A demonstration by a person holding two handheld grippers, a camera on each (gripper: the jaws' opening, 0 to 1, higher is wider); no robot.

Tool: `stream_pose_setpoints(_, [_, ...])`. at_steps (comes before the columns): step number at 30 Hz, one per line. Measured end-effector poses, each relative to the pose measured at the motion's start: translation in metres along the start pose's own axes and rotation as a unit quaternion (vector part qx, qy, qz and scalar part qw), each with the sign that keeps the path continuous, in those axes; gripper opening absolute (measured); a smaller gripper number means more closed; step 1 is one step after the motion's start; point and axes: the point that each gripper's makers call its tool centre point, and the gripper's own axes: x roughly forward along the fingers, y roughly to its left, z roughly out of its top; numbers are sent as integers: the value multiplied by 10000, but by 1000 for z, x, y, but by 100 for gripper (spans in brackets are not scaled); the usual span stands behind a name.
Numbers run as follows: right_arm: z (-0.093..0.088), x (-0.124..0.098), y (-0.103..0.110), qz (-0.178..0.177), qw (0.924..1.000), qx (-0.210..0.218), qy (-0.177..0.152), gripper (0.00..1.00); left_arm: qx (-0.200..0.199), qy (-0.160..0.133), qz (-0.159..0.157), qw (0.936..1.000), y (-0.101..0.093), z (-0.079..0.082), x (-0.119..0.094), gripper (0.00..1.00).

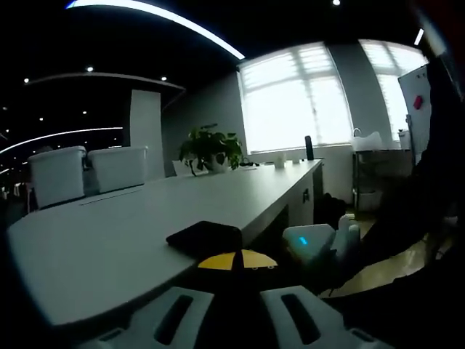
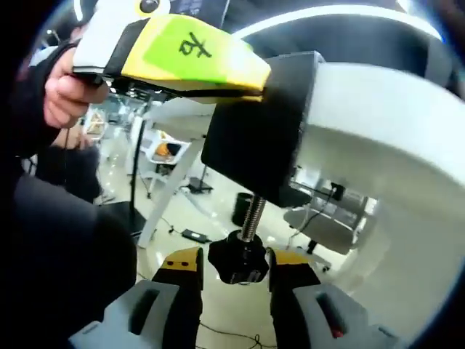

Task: Clamp the fixed fixture on the desktop, loosen the retaining clip, secure it to the edge of the desk, and tighten the retaining clip.

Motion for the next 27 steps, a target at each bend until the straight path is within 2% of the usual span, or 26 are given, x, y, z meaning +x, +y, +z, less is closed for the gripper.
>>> stream_pose_setpoints(2, [1,-5,1,-423,9985,340,56,49,78,51,-64,9999,0,0,0,1])
stream_pose_setpoints(4, [-1,-9,4,-918,9948,434,107,59,95,64,-131,9998,2,1,-1,1])
stream_pose_setpoints(5, [-2,-11,5,-1164,9920,460,141,59,104,51,-165,9998,2,2,-2,1])
stream_pose_setpoints(8, [-7,-16,6,-1886,9781,851,213,59,106,8,-222,9997,5,4,-6,1])
stream_pose_setpoints(11, [-12,-21,-4,-2598,9583,1168,237,59,114,-5,-287,9995,6,4,-9,1])
stream_pose_setpoints(12, [-15,-21,-7,-2749,9525,1267,338,59,107,-13,-309,9995,6,4,-9,1])
stream_pose_setpoints(13, [-11,-24,-12,-2959,9487,1066,329,60,91,-19,-326,9994,6,4,-10,1])
stream_pose_setpoints(14, [-6,-24,-13,-3055,9479,850,319,60,83,-23,-339,9994,6,4,-10,1])
stream_pose_setpoints(17, [2,-17,-13,-3132,9438,1034,228,59,59,-52,-387,9992,5,4,-11,1])
stream_pose_setpoints(19, [1,-16,-16,-3238,9384,1181,258,57,43,-69,-416,9991,4,5,-12,1])
stream_pose_setpoints(21, [3,-15,-15,-3250,9379,1181,286,52,43,-80,-426,9991,3,5,-12,1])
stream_pose_setpoints(24, [8,-16,-14,-3314,9385,932,280,49,61,-102,-450,9989,2,5,-13,1])
stream_pose_setpoints(27, [0,-14,-15,-3311,9372,1019,407,48,71,-114,-471,9988,2,5,-14,1])
